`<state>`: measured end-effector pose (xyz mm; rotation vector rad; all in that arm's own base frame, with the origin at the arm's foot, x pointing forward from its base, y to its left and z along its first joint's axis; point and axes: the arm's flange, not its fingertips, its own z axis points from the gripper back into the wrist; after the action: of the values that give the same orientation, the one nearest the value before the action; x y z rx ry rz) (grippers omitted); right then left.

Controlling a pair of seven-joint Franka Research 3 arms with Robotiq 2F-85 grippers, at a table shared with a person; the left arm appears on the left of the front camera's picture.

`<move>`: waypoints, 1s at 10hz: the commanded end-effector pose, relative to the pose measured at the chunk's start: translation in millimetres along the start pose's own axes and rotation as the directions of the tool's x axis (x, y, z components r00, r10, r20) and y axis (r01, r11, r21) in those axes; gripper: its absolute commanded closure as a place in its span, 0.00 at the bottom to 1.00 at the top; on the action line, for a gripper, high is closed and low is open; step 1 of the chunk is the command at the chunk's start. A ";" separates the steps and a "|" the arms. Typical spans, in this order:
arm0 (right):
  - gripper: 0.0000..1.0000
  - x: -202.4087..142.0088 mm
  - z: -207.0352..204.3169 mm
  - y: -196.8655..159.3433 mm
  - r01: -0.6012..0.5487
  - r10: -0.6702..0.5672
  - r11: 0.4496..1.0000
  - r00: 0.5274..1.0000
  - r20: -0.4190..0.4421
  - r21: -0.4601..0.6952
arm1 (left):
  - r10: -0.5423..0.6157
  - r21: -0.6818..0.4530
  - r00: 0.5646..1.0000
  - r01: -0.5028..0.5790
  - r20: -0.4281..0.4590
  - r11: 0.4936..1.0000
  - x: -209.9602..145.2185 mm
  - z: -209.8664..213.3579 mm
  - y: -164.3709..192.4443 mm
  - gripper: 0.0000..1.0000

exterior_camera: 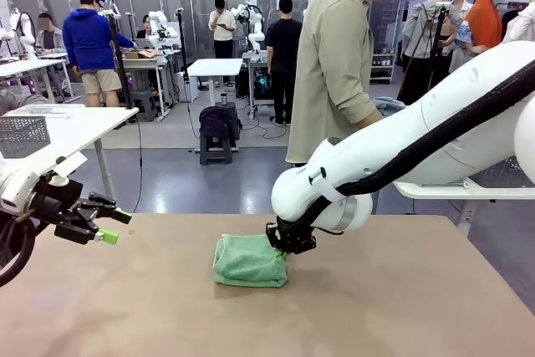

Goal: Fold the towels and place them in the basket.
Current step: Place the folded Towel with hook on the right side of the table.

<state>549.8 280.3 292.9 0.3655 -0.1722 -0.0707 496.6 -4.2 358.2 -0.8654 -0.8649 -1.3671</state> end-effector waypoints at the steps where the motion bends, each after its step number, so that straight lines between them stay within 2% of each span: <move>1: 1.00 -5.3 -5.5 11.1 -0.017 0.017 1.000 1.000 0.027 0.015 | 0.006 -0.012 1.000 -0.006 0.001 1.000 1.3 1.8 -0.7 0.17; 5: 1.00 -5.3 -5.5 11.1 -0.017 0.017 1.000 1.000 0.027 0.015 | 0.006 -0.012 1.000 -0.006 0.001 1.000 1.3 1.8 -0.7 0.17; 6: 0.95 -6.3 -2.1 12.6 -0.022 0.022 1.000 1.000 0.009 0.009 | 0.006 -0.012 1.000 -0.006 0.001 1.000 1.3 1.8 -0.7 0.17; 7: 0.95 -0.1 -6.4 -7.0 -0.152 0.151 0.988 0.988 -0.027 -0.029 | 0.006 -0.012 1.000 -0.006 0.001 1.000 1.3 1.8 -0.7 0.17; 8: 0.95 5.8 6.3 -40.2 -0.146 0.144 0.988 0.989 -0.040 -0.059 | 0.006 -0.012 1.000 -0.006 0.001 1.000 1.3 1.8 -0.7 0.17; 9: 0.95 9.8 24.9 -71.8 -0.125 0.125 0.989 0.992 -0.006 -0.083 | 0.006 -0.012 1.000 -0.006 0.001 1.000 1.3 1.8 -0.7 0.17; 10: 0.95 11.8 40.1 -103.8 -0.154 0.157 0.984 0.987 0.021 -0.092 | 0.006 -0.012 1.000 -0.006 0.001 1.000 1.3 1.8 -0.7 0.17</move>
<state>560.4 209.8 291.7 0.2909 -0.1958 0.0380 496.6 -4.2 358.2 -0.8654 -0.8649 -1.3670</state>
